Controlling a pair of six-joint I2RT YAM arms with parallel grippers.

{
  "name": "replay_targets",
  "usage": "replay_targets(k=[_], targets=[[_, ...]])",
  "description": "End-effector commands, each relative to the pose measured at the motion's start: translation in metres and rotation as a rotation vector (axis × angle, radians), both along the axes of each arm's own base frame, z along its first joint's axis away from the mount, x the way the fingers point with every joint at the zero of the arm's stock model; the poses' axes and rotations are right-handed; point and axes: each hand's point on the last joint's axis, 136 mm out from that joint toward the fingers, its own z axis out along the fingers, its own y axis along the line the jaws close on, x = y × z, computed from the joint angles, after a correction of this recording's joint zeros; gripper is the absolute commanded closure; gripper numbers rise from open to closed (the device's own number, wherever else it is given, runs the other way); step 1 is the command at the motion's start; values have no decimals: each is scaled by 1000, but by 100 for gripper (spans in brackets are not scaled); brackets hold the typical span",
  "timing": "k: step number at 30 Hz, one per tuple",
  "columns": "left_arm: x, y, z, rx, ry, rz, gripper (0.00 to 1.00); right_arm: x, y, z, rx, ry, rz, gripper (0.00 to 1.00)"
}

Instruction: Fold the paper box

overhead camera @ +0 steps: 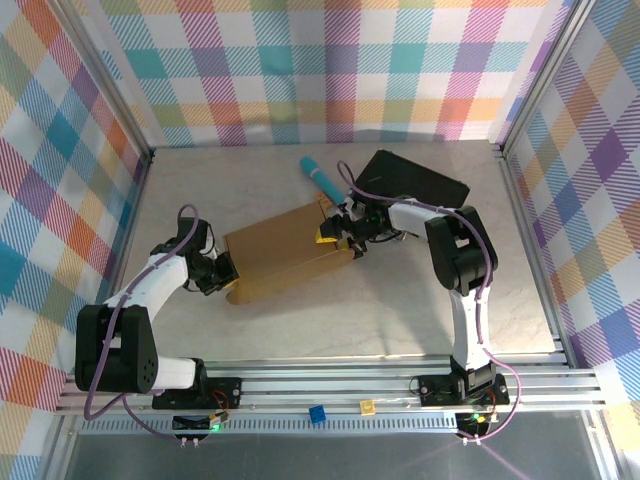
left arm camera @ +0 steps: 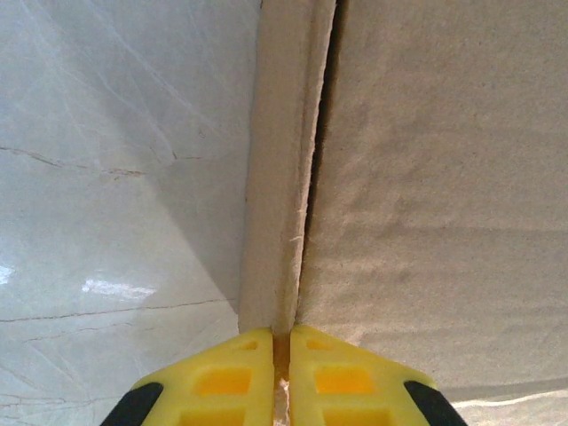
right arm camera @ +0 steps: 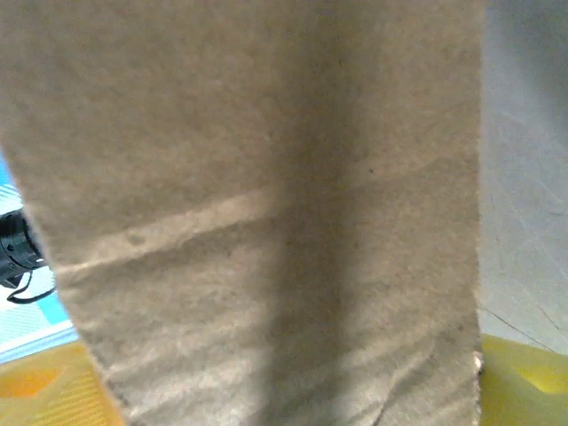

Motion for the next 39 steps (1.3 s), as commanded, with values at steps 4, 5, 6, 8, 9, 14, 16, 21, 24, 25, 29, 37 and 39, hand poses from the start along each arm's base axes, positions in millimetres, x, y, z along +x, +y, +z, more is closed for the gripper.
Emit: replay_targets(k=[4, 5, 6, 8, 9, 14, 16, 21, 24, 25, 29, 37, 39], targets=[[-28, 18, -26, 87, 131, 23, 81, 5, 13, 4, 39, 36, -16, 29], [-25, 18, -21, 82, 109, 24, 74, 7, 11, 6, 38, 43, -32, 32], [-20, 17, -11, 76, 77, 31, 63, 9, 9, 7, 23, 56, -56, 36], [-8, 19, 22, 77, -26, 68, 48, 14, 4, 13, 6, 117, -110, 46], [-1, 22, 43, 77, -89, 103, 41, 16, 1, 16, -7, 154, -144, 50], [24, 23, 159, 65, -468, 193, 32, 17, -15, 33, -73, 407, -319, 52], [30, 13, 188, 72, -561, 122, 32, 10, -21, 37, -118, 542, -368, 52], [29, -31, 221, 148, -715, -241, 35, -13, -34, 54, -189, 814, -402, 55], [11, -73, 234, 166, -843, -553, 32, -21, -44, 68, -198, 878, -405, 54], [5, -84, 235, 185, -867, -643, 30, -23, -51, 70, -210, 891, -415, 53], [-21, -126, 229, 258, -896, -1026, 25, -38, -67, 71, -220, 1033, -400, 56], [-29, -177, 184, 406, -784, -1487, 17, -57, -86, 68, -258, 1076, -386, 56], [-30, -182, 175, 402, -756, -1539, 16, -58, -88, 66, -255, 1083, -385, 56]])
